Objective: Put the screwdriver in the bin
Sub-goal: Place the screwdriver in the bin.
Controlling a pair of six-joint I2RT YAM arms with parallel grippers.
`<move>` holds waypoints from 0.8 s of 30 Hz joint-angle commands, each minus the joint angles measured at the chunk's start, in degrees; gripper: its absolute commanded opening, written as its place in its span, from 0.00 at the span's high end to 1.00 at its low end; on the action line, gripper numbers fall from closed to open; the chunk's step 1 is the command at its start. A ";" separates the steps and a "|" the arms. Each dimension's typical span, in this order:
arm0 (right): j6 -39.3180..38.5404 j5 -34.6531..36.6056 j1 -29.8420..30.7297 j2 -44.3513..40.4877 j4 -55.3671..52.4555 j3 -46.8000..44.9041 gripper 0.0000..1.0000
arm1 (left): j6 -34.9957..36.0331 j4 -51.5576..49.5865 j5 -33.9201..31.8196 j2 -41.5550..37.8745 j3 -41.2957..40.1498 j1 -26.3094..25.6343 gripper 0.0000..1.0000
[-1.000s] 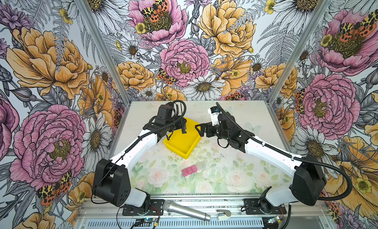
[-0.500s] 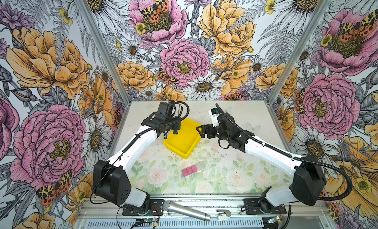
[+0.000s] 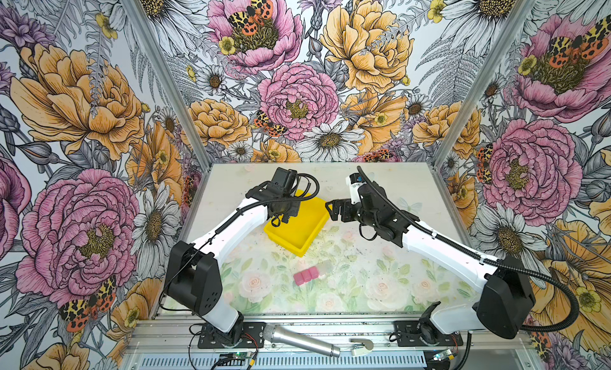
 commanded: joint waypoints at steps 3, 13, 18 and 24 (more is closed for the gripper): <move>1.08 1.51 -0.49 -2.29 -0.70 -2.01 0.00 | 0.78 -0.15 -1.85 2.56 1.22 -0.05 1.00; 1.48 1.14 -0.97 -2.23 -0.60 -3.03 0.01 | 0.62 0.48 -0.42 7.21 1.52 -1.09 1.00; 2.01 1.93 -0.98 -2.41 -0.58 -3.42 0.01 | 0.43 0.79 0.46 8.89 0.91 -1.23 1.00; 2.56 2.95 -1.40 -3.32 -0.53 -4.49 0.01 | 0.08 0.85 1.62 11.86 1.57 -1.83 1.00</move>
